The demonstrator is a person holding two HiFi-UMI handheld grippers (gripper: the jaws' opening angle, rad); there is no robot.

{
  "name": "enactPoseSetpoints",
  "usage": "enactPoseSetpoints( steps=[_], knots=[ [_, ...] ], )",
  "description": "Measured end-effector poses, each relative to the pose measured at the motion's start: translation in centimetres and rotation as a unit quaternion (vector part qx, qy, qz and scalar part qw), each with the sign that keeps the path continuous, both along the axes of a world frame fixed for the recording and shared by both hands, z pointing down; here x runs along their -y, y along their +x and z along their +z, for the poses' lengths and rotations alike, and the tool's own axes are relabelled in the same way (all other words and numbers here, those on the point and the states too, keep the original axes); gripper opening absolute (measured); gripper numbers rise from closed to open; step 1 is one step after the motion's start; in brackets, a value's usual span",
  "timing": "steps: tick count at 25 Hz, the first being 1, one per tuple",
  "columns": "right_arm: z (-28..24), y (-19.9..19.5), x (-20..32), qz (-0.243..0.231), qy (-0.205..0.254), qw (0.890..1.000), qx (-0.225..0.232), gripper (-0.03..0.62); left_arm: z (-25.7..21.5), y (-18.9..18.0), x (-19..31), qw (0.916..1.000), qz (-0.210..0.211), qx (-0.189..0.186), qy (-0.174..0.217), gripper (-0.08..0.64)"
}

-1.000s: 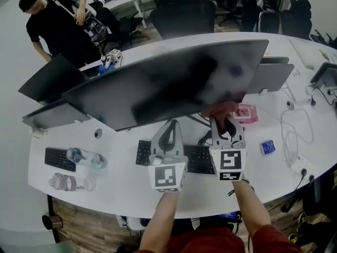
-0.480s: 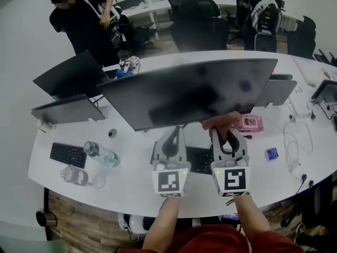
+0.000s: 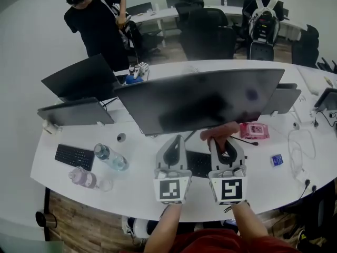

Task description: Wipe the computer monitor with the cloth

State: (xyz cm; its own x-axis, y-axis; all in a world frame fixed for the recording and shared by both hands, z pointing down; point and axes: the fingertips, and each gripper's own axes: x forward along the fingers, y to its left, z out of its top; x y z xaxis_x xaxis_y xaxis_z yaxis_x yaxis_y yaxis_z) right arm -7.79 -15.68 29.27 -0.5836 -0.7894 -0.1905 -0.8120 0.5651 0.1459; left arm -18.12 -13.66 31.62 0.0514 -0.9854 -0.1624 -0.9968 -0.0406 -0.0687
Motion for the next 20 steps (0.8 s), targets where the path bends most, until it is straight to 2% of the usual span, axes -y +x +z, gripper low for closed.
enactPoseSetpoints(
  steps=[8,15,20],
  knots=[
    [0.6,-0.5,0.0,0.004,-0.012,1.0,-0.023,0.083,-0.2,-0.4,-0.6,1.0,0.001,-0.003,0.004,0.028],
    [1.0,-0.6,-0.1,0.001,-0.013,1.0,-0.02,0.083,0.7,-0.4,-1.2,1.0,-0.001,0.003,-0.004,0.028],
    [0.5,-1.0,0.1,-0.006,0.002,1.0,-0.011,0.083,0.4,-0.4,-0.7,0.9999,0.0,0.01,0.006,0.028]
  ],
)
